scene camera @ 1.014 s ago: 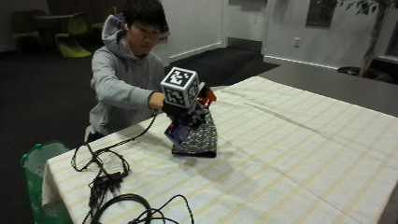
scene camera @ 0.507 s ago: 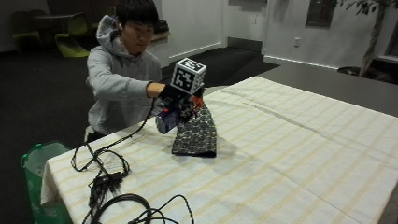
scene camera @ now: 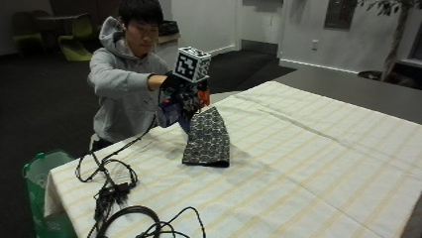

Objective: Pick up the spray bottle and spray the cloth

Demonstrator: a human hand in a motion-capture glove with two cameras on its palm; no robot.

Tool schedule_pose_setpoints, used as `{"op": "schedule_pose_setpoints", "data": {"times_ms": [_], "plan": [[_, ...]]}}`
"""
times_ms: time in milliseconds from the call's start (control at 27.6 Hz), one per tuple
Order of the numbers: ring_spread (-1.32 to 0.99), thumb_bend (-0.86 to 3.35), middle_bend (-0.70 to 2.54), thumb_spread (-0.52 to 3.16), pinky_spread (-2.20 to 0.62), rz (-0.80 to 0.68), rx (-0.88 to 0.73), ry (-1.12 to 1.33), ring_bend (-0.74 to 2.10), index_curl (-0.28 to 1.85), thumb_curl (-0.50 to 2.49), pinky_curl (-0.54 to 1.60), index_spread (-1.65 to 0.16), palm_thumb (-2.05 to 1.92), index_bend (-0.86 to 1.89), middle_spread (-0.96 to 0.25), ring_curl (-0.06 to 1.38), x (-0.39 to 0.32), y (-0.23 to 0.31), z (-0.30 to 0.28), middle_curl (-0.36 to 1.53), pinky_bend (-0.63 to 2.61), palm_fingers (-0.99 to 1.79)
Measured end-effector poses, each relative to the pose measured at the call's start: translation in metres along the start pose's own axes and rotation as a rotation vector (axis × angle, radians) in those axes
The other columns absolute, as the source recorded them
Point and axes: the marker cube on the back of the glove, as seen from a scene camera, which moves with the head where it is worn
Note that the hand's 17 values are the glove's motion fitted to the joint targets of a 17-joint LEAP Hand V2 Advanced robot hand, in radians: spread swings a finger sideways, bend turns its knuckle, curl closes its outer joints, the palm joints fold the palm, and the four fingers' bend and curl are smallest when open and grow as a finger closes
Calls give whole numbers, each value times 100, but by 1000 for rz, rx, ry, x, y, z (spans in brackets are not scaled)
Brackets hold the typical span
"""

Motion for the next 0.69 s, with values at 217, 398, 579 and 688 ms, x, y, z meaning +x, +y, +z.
{"op": "schedule_pose_setpoints", "data": {"times_ms": [217,398,579,688], "plan": [[-19,-4,32,26,-23,-3,-53,-3,47,47,66,37,-24,100,24,-12,38,-4,-10,33,42,42,132],[-19,-4,32,25,-23,-74,-22,-206,47,48,66,37,-24,99,24,-12,38,-22,-26,52,42,42,132],[-19,-4,32,25,-23,-190,171,-559,47,48,67,37,-24,99,23,-12,38,-61,-36,26,42,42,132],[-19,-4,32,26,-23,-249,318,-752,47,48,67,37,-25,100,23,-11,38,-83,-39,-6,42,42,132]]}}
